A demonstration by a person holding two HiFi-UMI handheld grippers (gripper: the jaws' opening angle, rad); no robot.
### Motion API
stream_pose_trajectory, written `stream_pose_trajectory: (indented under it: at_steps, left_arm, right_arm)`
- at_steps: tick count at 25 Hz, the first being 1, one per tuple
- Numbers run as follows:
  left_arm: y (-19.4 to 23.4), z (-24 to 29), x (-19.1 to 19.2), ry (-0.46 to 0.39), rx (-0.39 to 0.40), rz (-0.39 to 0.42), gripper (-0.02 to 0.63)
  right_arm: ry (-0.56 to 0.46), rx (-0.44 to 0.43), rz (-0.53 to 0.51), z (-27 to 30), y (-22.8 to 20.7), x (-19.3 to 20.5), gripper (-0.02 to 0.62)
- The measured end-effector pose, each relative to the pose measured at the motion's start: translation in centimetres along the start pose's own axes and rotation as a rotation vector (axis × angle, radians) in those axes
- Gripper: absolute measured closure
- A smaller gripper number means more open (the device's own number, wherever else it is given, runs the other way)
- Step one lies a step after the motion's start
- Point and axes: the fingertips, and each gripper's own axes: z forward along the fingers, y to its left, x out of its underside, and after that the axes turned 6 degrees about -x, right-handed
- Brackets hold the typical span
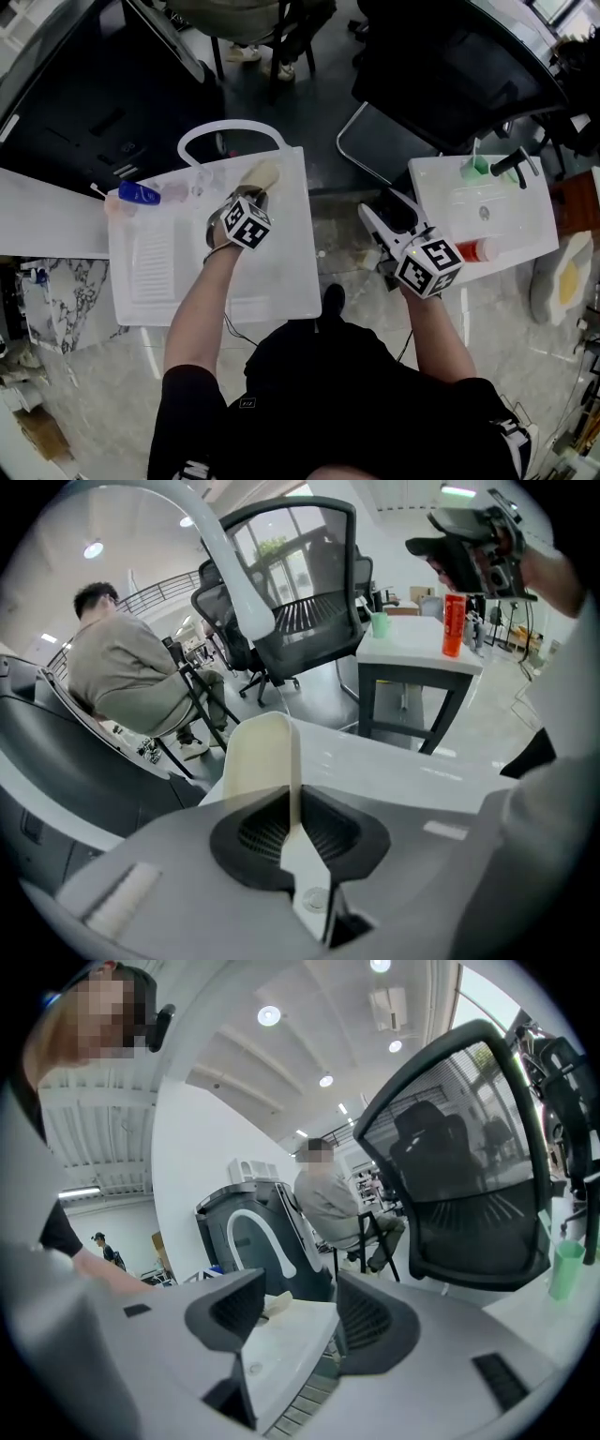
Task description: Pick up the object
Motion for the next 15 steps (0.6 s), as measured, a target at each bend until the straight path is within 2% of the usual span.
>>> stream_pose_trajectory:
  at_steps: [10, 15]
  left_arm:
    - [0.3, -7.7, -1.4, -0.079, -0.052, -0.219, 0.565]
    - [0.4, -11.9, -1.8, -0.142, -0.090, -0.322, 0.565]
  right_arm:
    - [-0.043, -0.105, -0.036, -1.0, 1.3, -2.9, 0.390]
    - [-0.044, -0.159, -0.058, -0.9, 2.2, -3.0, 0.408]
